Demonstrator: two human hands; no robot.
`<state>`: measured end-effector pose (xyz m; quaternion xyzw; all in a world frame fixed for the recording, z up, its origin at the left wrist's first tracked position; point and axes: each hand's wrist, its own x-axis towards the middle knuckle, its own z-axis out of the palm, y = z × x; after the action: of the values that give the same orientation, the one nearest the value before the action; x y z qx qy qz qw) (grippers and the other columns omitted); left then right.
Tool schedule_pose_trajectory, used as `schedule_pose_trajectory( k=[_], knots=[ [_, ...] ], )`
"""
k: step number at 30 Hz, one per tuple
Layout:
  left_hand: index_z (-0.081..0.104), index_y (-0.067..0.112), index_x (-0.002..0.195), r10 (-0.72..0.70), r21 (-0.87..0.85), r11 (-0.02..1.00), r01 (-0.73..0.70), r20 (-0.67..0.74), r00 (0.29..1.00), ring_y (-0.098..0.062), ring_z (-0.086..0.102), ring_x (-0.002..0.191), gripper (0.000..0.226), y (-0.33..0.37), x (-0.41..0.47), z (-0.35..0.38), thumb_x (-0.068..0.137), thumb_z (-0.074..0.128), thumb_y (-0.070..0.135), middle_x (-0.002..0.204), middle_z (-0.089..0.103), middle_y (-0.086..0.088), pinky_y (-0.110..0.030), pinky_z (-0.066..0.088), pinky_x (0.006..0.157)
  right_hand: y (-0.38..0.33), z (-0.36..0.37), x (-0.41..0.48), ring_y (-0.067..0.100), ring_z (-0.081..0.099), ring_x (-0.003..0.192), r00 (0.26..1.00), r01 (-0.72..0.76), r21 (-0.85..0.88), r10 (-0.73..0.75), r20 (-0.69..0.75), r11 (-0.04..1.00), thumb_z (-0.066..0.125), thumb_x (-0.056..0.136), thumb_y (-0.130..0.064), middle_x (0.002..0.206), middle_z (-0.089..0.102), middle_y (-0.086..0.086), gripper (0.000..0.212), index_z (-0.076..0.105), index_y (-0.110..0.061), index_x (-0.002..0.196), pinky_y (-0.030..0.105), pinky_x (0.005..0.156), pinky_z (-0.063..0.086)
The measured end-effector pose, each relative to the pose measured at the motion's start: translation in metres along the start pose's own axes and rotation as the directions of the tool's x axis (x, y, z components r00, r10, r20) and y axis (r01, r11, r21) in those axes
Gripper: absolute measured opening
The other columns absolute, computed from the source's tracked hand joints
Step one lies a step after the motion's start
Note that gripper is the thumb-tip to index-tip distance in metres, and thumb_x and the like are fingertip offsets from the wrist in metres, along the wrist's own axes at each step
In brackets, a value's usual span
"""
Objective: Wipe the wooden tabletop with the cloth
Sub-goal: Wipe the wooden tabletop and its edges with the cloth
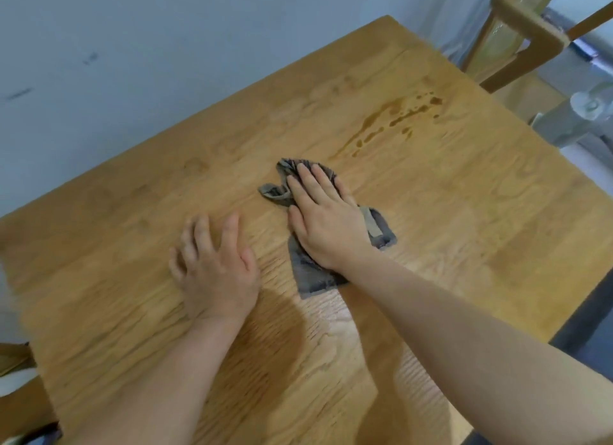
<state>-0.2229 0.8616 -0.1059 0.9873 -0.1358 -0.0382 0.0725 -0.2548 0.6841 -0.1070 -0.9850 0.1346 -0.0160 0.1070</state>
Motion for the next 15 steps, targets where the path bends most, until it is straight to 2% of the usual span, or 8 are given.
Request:
schedule_pose_trajectory(
  k=[2,5,7,9,11,12,13,15],
  knots=[
    [0.039,0.033,0.136,-0.004,0.015,1.0,0.004,0.009,1.0,-0.032,0.021,0.14,0.048,0.002,0.0,0.0,0.088,0.04,0.03,0.149,0.033,-0.012,-0.059,0.024,0.106,0.046,-0.01,-0.013,0.017,0.013,0.149,0.983,-0.18,-0.015,0.18,-0.033,0.983,0.022,0.101,-0.039,0.16,0.022,0.0,0.054,0.033,-0.02,0.151,0.042,0.12,0.012],
    [0.042,0.027,0.136,-0.063,0.022,0.998,0.062,0.022,0.998,-0.035,0.022,0.139,0.051,0.01,0.004,-0.001,0.086,0.047,0.022,0.147,0.034,-0.014,-0.061,0.023,0.107,0.071,-0.019,-0.014,0.019,0.002,0.15,0.813,-0.58,0.03,0.581,-0.044,0.814,0.021,0.103,-0.039,0.163,0.009,0.002,0.055,0.021,-0.018,0.154,0.045,0.121,0.005],
    [0.039,0.024,0.138,-0.103,0.02,0.995,0.102,0.053,0.993,-0.035,0.02,0.14,0.052,0.019,0.01,-0.004,0.086,0.044,0.023,0.148,0.032,-0.013,-0.061,0.02,0.109,0.034,-0.011,0.008,0.022,0.001,0.15,0.862,-0.5,0.057,0.503,-0.055,0.864,0.023,0.102,-0.04,0.163,0.008,0.004,0.057,0.02,-0.017,0.154,0.047,0.121,0.004],
    [0.038,0.023,0.137,-0.056,0.024,0.998,0.055,0.054,0.997,-0.035,0.024,0.137,0.051,0.026,0.018,-0.006,0.087,0.044,0.024,0.146,0.034,-0.011,-0.061,0.024,0.107,-0.011,0.0,0.03,0.021,0.004,0.15,0.974,-0.224,0.103,0.226,-0.005,0.969,0.025,0.102,-0.04,0.162,0.013,0.003,0.056,0.024,-0.018,0.153,0.047,0.12,0.004],
    [0.039,0.022,0.135,0.015,0.023,1.0,-0.016,0.038,0.999,-0.034,0.032,0.132,0.048,0.027,0.029,-0.007,0.088,0.045,0.025,0.143,0.038,-0.01,-0.06,0.03,0.104,-0.026,0.004,0.041,0.018,0.007,0.15,0.997,0.031,0.118,-0.039,0.067,0.993,0.026,0.103,-0.039,0.162,0.017,0.0,0.053,0.029,-0.02,0.152,0.046,0.121,0.005],
    [0.039,0.022,0.136,0.039,0.022,0.999,-0.039,0.03,0.999,-0.033,0.035,0.131,0.047,0.027,0.036,-0.007,0.089,0.044,0.025,0.143,0.038,-0.009,-0.059,0.031,0.104,-0.016,0.003,0.04,0.017,0.011,0.149,0.995,0.08,0.116,-0.087,0.055,0.99,0.027,0.102,-0.038,0.16,0.022,-0.001,0.051,0.034,-0.021,0.15,0.046,0.121,0.01],
    [0.039,0.023,0.137,0.054,0.022,0.998,-0.054,0.025,0.998,-0.033,0.037,0.13,0.046,0.028,0.043,-0.007,0.091,0.042,0.026,0.144,0.038,-0.009,-0.057,0.031,0.104,0.002,0.001,0.032,0.016,0.017,0.148,0.997,0.069,0.102,-0.071,0.016,0.992,0.028,0.102,-0.037,0.158,0.028,-0.002,0.049,0.039,-0.022,0.147,0.046,0.12,0.015],
    [0.038,0.025,0.138,0.063,0.017,0.998,-0.063,0.017,0.998,-0.032,0.035,0.133,0.046,0.031,0.061,-0.005,0.093,0.037,0.029,0.147,0.036,-0.009,-0.056,0.029,0.106,0.046,-0.007,0.006,0.016,0.021,0.147,0.99,-0.125,0.046,0.128,-0.057,0.991,0.028,0.101,-0.038,0.157,0.031,-0.001,0.05,0.043,-0.021,0.145,0.046,0.118,0.02]
  ],
)
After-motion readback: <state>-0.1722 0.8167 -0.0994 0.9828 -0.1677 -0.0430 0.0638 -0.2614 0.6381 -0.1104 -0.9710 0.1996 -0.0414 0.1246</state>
